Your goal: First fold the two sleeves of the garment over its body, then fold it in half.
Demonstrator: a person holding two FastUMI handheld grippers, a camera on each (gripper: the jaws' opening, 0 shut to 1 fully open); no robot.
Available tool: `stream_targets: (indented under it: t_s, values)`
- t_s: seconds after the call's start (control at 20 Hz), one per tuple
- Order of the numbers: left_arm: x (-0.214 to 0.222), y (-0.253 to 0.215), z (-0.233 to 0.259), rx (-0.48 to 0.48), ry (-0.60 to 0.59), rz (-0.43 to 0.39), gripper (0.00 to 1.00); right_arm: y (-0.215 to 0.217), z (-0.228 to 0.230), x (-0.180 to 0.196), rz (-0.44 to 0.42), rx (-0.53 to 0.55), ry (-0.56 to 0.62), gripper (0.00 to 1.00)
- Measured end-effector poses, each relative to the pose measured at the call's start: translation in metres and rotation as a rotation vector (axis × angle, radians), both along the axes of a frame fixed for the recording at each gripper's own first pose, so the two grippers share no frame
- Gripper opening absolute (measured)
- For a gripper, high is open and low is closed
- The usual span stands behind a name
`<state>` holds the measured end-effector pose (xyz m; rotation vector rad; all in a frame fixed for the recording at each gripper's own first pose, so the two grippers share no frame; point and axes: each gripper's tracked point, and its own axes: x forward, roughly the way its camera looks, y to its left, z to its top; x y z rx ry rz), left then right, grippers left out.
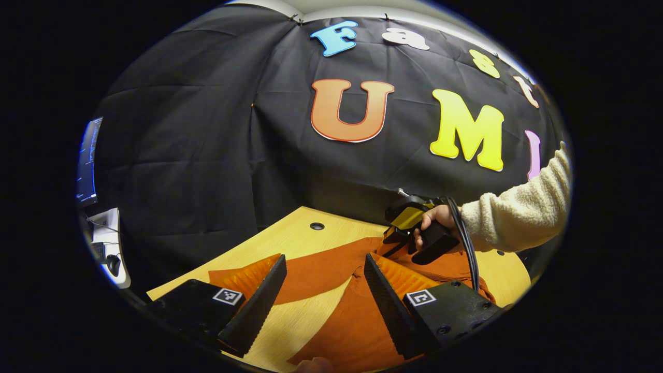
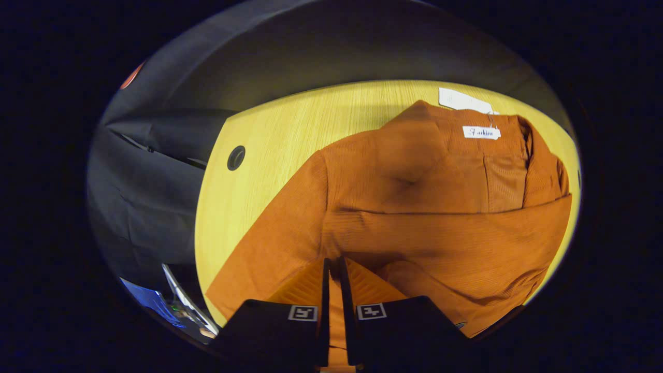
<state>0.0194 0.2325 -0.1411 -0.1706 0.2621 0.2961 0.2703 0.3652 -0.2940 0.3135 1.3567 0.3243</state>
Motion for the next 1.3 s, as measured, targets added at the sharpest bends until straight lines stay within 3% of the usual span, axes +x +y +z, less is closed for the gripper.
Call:
stream_targets:
  t_s: [0.25, 0.35, 0.45, 0.5, 0.6, 0.65, 0.75, 0.8, 0.85, 0.9, 1.0, 1.15, 1.2, 1.3]
  values:
    - [0.009, 0.006, -0.009, 0.011, 0.021, 0.017, 0.99, 0.003, 0.005, -0.026, 0.015, 0.048, 0.019, 0.48]
    - [0.008, 0.013, -0.013, 0.009, 0.031, 0.038, 0.99, 0.004, 0.015, -0.036, 0.019, 0.073, 0.013, 0.81]
    - [0.008, 0.02, -0.018, 0.013, 0.043, 0.059, 0.99, 0.002, 0.024, -0.047, 0.027, 0.093, 0.016, 0.73]
    - [0.006, 0.026, -0.022, 0.016, 0.049, 0.076, 0.99, 0.0, 0.031, -0.053, 0.037, 0.102, 0.007, 0.8]
    - [0.004, 0.04, -0.03, 0.016, 0.07, 0.12, 0.99, -0.009, 0.047, -0.067, 0.072, 0.101, -0.043, 0.79]
    - [0.004, 0.05, -0.037, 0.011, 0.09, 0.146, 0.99, -0.017, 0.056, -0.074, 0.095, 0.094, -0.081, 0.72]
    - [0.0, 0.071, -0.054, 0.001, 0.137, 0.205, 0.99, -0.034, 0.074, -0.087, 0.139, 0.071, -0.163, 0.91]
    - [-0.004, 0.083, -0.064, -0.009, 0.158, 0.235, 0.99, -0.042, 0.084, -0.092, 0.154, 0.062, -0.205, 0.89]
    - [-0.006, 0.093, -0.072, -0.02, 0.176, 0.264, 0.99, -0.051, 0.093, -0.099, 0.174, 0.057, -0.234, 0.95]
    - [-0.008, 0.104, -0.081, -0.028, 0.194, 0.289, 0.99, -0.058, 0.1, -0.108, 0.192, 0.05, -0.26, 0.89]
    - [-0.011, 0.121, -0.093, -0.048, 0.246, 0.346, 0.99, -0.076, 0.117, -0.123, 0.219, 0.042, -0.311, 0.98]
    - [-0.01, 0.14, -0.113, -0.114, 0.319, 0.415, 1.0, -0.099, 0.14, -0.141, 0.228, 0.053, -0.397, 0.98]
    - [-0.009, 0.144, -0.118, -0.142, 0.355, 0.433, 0.99, -0.104, 0.147, -0.149, 0.232, 0.061, -0.419, 0.94]
    - [-0.008, 0.149, -0.132, -0.204, 0.429, 0.461, 1.0, -0.12, 0.159, -0.159, 0.231, 0.07, -0.467, 0.98]
